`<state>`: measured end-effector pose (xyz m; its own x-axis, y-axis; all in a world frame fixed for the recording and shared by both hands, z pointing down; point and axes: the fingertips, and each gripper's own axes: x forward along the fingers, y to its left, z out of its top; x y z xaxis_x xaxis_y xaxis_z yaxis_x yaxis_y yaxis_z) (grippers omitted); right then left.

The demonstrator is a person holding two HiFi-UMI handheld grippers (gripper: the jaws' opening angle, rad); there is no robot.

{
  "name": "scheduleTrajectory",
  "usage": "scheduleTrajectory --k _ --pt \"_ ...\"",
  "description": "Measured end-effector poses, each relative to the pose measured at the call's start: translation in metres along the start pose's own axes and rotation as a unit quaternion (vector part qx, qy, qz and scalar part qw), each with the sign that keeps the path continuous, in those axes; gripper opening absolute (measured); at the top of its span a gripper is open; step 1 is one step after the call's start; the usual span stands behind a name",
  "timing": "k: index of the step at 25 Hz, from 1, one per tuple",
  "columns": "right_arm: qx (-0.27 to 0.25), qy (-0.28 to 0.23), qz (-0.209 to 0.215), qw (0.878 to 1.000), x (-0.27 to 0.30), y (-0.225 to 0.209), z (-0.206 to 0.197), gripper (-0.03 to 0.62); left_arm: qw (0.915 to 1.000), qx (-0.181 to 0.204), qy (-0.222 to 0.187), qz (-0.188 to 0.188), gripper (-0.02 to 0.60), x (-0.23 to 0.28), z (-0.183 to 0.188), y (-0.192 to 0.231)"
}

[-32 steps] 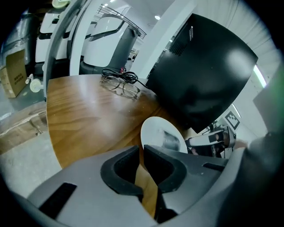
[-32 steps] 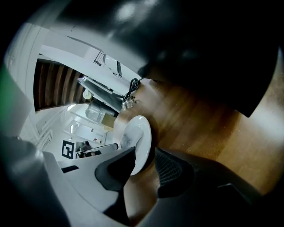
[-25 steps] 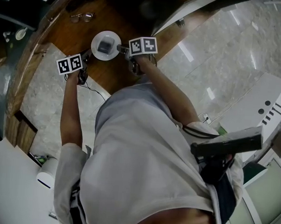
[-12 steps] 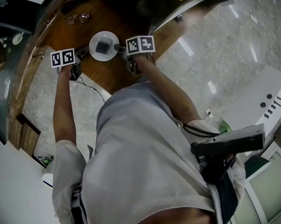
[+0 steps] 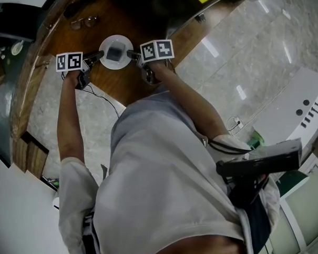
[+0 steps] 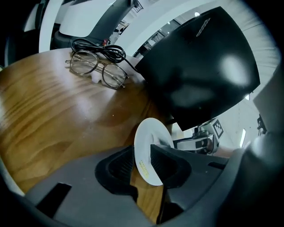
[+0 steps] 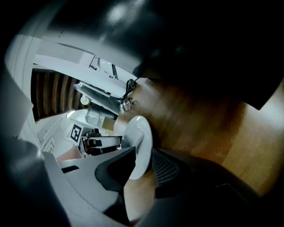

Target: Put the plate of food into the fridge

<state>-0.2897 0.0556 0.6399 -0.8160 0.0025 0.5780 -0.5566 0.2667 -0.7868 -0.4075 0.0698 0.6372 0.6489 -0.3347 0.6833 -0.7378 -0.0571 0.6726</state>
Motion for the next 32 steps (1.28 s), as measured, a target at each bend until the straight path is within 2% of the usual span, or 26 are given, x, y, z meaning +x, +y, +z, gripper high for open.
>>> scheduleTrajectory --k 4,9,13,18,25,32 --pt "0.010 -0.003 0.006 1.000 -0.001 -0.001 0.000 0.121 0.9997 -0.021 -0.008 -0.006 0.112 0.001 0.002 0.002" --pt "0.027 0.001 0.013 1.000 0.004 -0.005 -0.002 0.092 0.9984 -0.050 -0.022 -0.017 0.054 0.002 -0.001 0.012" --pt "0.040 0.004 0.018 0.999 0.005 -0.006 -0.002 0.067 0.9967 -0.069 -0.024 -0.035 0.049 0.000 -0.003 0.014" --pt "0.042 0.009 0.021 0.999 0.005 -0.004 -0.003 0.040 0.9960 -0.074 -0.019 -0.047 0.048 -0.003 -0.008 0.011" --pt "0.065 0.012 0.073 0.995 0.000 0.001 -0.011 0.031 0.9946 -0.084 -0.019 -0.058 0.044 -0.007 -0.019 0.008" --pt "0.131 0.022 0.161 0.978 0.002 0.006 -0.013 0.023 0.9934 -0.092 -0.015 -0.067 0.046 -0.005 -0.021 0.013"
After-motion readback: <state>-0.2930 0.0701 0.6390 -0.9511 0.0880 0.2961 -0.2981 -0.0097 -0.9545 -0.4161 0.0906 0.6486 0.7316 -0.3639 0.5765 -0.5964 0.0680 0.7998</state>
